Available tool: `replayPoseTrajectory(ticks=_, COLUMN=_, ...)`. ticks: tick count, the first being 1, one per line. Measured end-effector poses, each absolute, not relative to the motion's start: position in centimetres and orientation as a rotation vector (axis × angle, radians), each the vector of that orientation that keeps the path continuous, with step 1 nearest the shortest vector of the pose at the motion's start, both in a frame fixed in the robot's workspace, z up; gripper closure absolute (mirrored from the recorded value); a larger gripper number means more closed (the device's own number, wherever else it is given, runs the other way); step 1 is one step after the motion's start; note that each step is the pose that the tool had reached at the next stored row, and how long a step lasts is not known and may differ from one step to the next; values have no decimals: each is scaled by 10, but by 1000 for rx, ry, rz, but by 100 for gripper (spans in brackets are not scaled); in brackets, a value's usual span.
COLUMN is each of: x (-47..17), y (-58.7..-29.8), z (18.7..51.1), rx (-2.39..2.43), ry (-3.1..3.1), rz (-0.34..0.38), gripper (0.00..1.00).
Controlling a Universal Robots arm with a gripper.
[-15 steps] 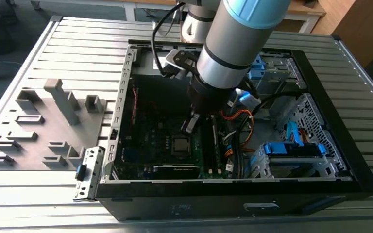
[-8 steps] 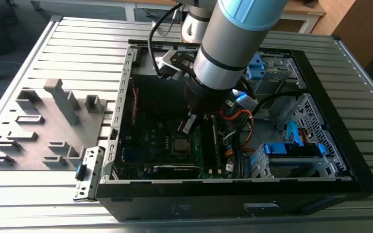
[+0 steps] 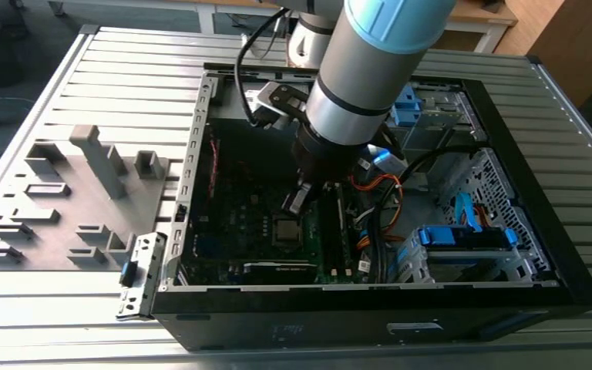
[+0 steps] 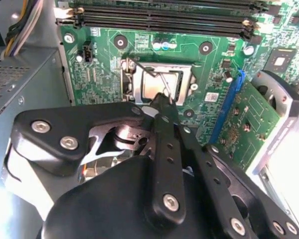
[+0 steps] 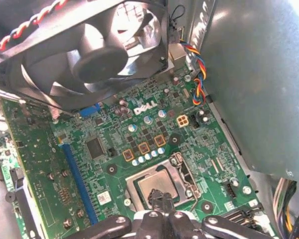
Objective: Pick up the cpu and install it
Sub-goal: 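Install the first cpu locking lever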
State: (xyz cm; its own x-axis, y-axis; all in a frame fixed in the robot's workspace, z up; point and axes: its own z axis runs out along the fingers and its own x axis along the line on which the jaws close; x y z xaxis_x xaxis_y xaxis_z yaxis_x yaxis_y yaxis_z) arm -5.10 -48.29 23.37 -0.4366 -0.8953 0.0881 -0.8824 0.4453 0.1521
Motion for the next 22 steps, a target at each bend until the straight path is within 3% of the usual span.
replayPoseTrajectory(ticks=9, x=-51, y=-483, z=252, rx=1575, ry=-2537, rz=-134, gripper=89)
replayPoseTrajectory(ticks=14, x=-50, y=-483, z=252, rx=1592, ry=-2557, rz=-205, gripper=89)
replayPoseTrajectory(ticks=22, x=-50, y=-483, z=252, rx=1563, ry=-2576, rz=-216, gripper=89)
